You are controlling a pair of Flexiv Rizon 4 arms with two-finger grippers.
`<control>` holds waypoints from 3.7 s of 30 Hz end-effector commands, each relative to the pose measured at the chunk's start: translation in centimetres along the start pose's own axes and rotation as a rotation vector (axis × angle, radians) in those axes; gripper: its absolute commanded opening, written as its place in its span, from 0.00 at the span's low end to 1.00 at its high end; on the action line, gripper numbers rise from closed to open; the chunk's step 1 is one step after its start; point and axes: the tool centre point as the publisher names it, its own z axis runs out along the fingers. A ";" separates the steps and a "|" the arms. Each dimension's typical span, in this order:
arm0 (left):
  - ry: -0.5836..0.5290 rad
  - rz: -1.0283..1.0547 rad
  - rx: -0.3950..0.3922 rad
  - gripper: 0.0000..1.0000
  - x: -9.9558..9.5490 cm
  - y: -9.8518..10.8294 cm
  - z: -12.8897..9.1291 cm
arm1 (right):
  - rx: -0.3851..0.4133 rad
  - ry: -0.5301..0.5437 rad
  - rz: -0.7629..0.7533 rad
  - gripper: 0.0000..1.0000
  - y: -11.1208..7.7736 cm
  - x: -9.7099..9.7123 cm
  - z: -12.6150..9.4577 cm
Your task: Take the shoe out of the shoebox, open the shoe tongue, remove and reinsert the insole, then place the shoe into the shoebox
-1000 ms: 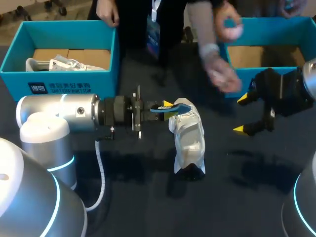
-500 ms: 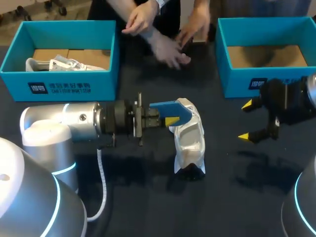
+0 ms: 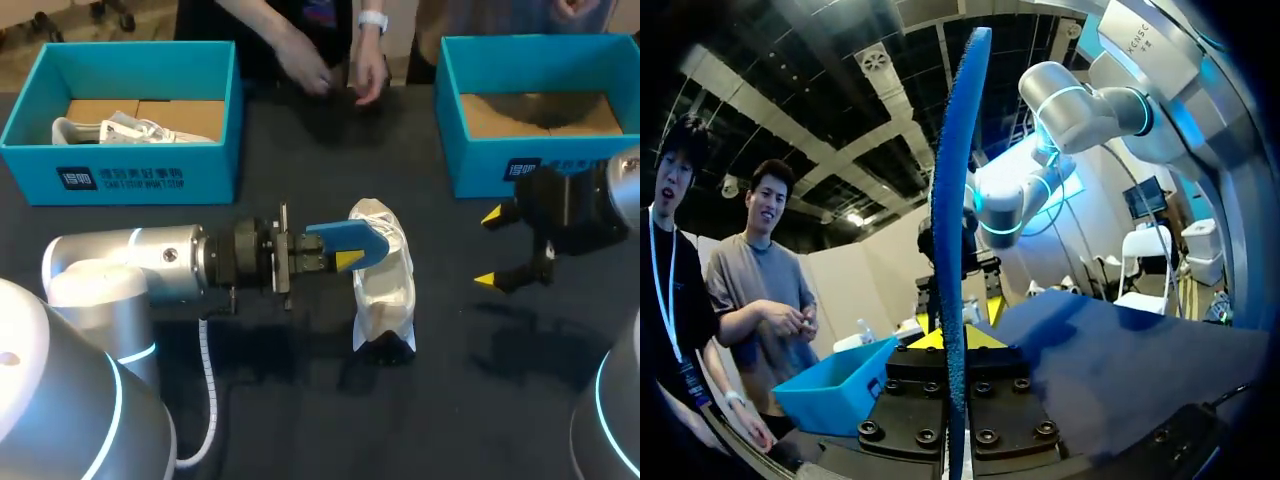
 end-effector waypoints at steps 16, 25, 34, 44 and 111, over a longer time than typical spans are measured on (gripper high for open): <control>-0.010 -0.049 0.048 0.00 1.4 2.4 0.8 | 0.019 0.000 -0.033 1.00 -0.3 -1.3 1.5; -0.014 -0.062 0.064 0.00 2.0 4.2 2.1 | 0.007 0.033 -0.049 1.00 -0.7 -1.3 2.3; 0.022 -0.053 0.038 0.00 1.8 4.6 2.6 | 0.045 0.047 -0.159 1.00 0.1 -1.1 3.0; 0.039 -0.050 -0.010 0.00 1.7 5.6 3.0 | 0.088 0.049 -0.224 1.00 0.2 -0.8 4.7; -0.023 0.080 0.033 0.00 1.3 5.5 1.7 | 0.084 0.121 -0.195 1.00 0.9 -0.8 11.4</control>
